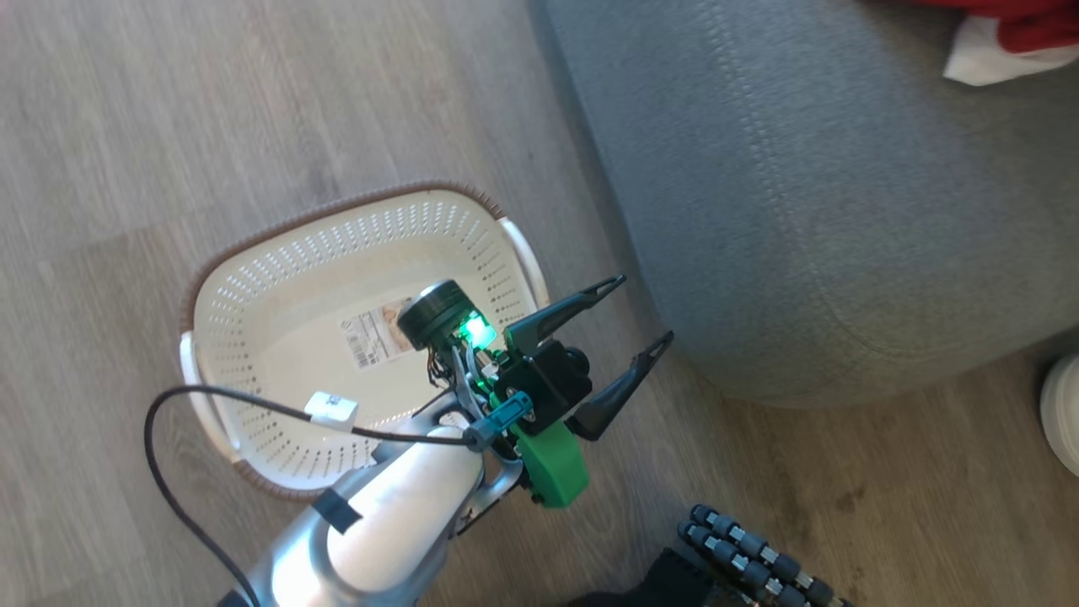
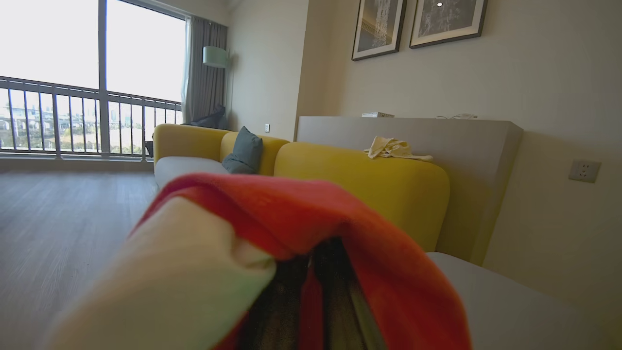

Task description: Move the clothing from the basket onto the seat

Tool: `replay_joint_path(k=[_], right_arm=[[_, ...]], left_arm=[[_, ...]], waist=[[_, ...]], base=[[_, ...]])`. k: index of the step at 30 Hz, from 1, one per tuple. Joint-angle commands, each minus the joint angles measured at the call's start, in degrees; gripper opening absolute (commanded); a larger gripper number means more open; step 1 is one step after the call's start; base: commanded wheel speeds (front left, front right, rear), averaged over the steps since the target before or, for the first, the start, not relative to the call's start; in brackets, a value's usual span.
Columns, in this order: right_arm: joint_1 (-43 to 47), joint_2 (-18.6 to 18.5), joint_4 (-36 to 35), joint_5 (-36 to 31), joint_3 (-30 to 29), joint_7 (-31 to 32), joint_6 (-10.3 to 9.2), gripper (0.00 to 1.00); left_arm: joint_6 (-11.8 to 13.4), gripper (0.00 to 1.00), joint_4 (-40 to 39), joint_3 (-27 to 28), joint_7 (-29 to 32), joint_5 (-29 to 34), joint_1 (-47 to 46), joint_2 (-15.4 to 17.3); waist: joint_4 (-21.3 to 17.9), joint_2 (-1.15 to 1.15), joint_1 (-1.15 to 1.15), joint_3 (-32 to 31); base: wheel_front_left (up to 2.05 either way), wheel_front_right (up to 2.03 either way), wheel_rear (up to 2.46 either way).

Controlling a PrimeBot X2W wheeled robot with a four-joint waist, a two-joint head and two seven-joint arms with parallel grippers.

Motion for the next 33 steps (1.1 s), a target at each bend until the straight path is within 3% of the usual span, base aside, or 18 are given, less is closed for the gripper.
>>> replay_joint_path(k=[1, 6, 11, 20, 31, 32, 33], right_arm=[[-2.71, -2.7, 0.16, -0.27, 0.94, -0.42, 0.4, 0.0], [-8.62, -6.49, 10.2, 0.84, -1.08, 0.23, 0.4, 0.0], [-11.25, -9.63, 21.01, -2.45, -2.61, 2.12, 0.4, 0.0], [-14.56, -8.22, 32.86, -8.04, -0.67, 3.79, 0.4, 0.0], [-17.32, -8.81, 39.51, -9.7, -0.15, 6.37, 0.4, 0.0], [-17.46, -8.87, 39.74, -9.79, -0.11, 6.33, 0.4, 0.29], [-17.51, -8.93, 39.94, -9.95, -0.06, 6.23, 0.4, 0.7]], left_arm=[[-0.07, 1.0, -2.39, 0.85, -0.55, 0.12, -1.22, 0.17], [-0.08, 1.0, -3.03, 0.54, -0.55, 0.09, -1.54, 0.69], [-0.08, 1.0, -3.64, 0.63, -0.55, 0.12, -2.23, 0.72], [-0.08, 1.0, -3.94, 1.83, -0.55, 0.0, -2.01, 0.57], [-0.08, 1.0, -4.37, 2.38, -0.55, -0.01, -2.06, -0.25], [-0.08, 1.0, -4.34, 2.39, -0.55, -0.05, -2.03, -0.28], [-0.08, 1.0, -4.33, 2.43, -0.55, -0.11, -2.01, -0.29]], waist=[[1.1, 0.0, -0.01, 1.14], [2.84, 0.0, -0.01, 2.82], [4.41, 0.0, -0.01, 4.45], [5.35, 0.0, -0.01, 5.91], [6.31, 0.0, -0.01, 6.63], [6.33, 0.0, -0.01, 6.53], [6.33, 0.0, -0.01, 6.38]], base=[[0.0, 0.0, 0.0], [0.0, 0.0, 0.0], [0.0, 0.0, 0.0], [0.0, 0.0, 0.0], [0.0, 0.0, 0.0], [0.0, 0.0, 0.0], [0.0, 0.0, 0.0]])
